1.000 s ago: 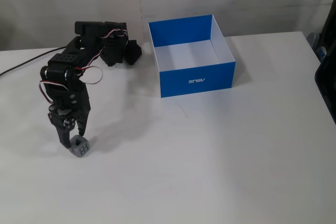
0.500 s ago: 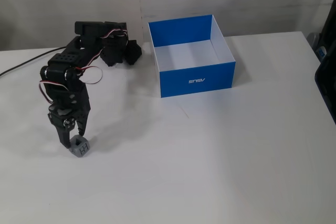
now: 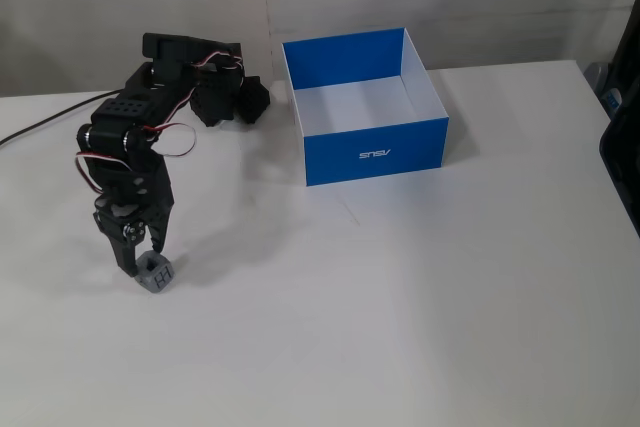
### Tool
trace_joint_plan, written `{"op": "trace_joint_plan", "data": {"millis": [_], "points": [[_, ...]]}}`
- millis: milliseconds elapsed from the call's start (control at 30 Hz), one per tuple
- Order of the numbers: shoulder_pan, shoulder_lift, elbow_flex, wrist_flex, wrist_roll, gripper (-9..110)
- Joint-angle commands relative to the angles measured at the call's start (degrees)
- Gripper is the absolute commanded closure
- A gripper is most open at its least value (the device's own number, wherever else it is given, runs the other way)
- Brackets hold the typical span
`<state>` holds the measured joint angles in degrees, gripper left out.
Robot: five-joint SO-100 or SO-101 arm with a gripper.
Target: Grasp the gray block and put it in the box.
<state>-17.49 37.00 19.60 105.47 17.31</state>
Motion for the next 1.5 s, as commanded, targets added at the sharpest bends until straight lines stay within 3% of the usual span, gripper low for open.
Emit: {"op": "trace_joint_plan", "data": {"millis": [0,567,800,1467], "points": [[0.35,5.45,0.44,2.55,-0.26,101],[1.32,10.9,7.91,2.46,-0.18,101],[2.37,26.37,31.55,-8.88,-0.18,101],[3.52,37.71,40.17,-10.9,-0.18,101]]}}
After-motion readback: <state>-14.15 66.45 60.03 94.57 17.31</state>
